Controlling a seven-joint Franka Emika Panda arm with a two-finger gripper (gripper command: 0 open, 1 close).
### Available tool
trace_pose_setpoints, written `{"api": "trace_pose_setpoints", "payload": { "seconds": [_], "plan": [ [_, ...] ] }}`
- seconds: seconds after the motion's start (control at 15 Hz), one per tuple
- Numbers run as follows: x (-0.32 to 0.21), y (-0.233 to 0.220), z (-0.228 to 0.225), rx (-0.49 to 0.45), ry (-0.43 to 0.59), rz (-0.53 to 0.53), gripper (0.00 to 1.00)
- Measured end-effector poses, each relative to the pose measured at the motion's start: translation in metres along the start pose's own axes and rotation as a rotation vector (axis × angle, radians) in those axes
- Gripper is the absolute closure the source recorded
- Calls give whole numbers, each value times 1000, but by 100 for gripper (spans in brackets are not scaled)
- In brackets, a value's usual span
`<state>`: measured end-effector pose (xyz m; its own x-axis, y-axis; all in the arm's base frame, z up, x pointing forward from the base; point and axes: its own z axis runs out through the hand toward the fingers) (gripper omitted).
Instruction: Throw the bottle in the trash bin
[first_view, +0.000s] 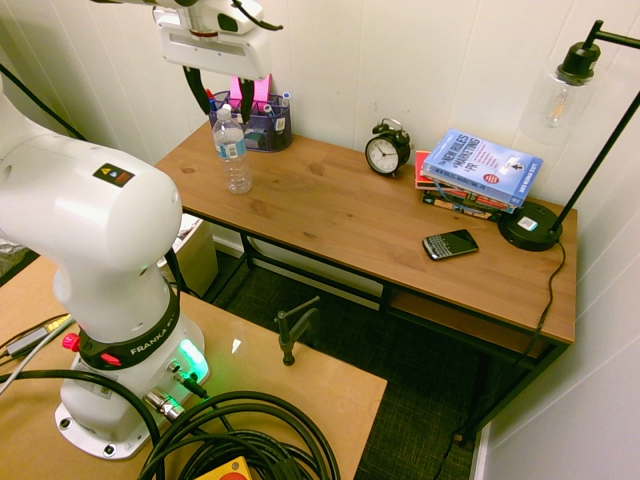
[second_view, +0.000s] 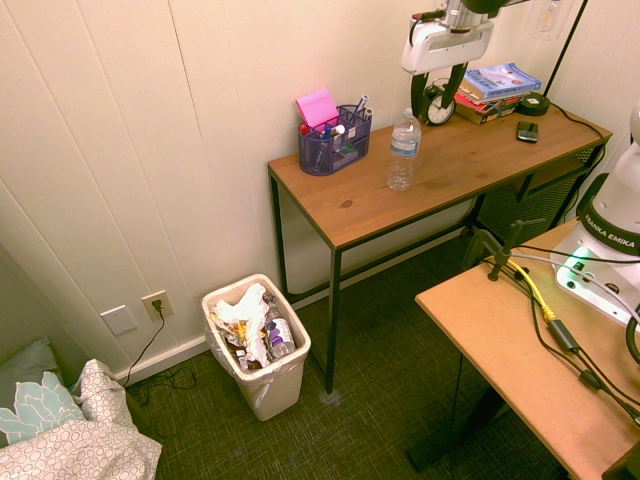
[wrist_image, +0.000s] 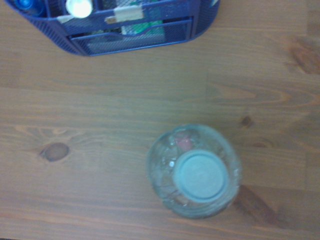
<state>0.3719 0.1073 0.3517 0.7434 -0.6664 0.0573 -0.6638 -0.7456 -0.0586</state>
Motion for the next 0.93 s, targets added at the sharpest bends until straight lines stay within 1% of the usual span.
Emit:
{"api": "trace_pose_setpoints", "payload": {
  "seconds": [0.2,0.33,0.47,0.6,0.8,0.93],
  "plan": [
    [-18,-8,16,-11,6,13,0],
    [-27,-15,33,-35,13,35,0],
    [-37,-20,55,-76,34,52,0],
    [-40,-22,70,-101,73,93,0],
    [-38,-24,89,-83,134,125,0],
    [-35,-24,102,-51,182,165,0]
  ]
}}
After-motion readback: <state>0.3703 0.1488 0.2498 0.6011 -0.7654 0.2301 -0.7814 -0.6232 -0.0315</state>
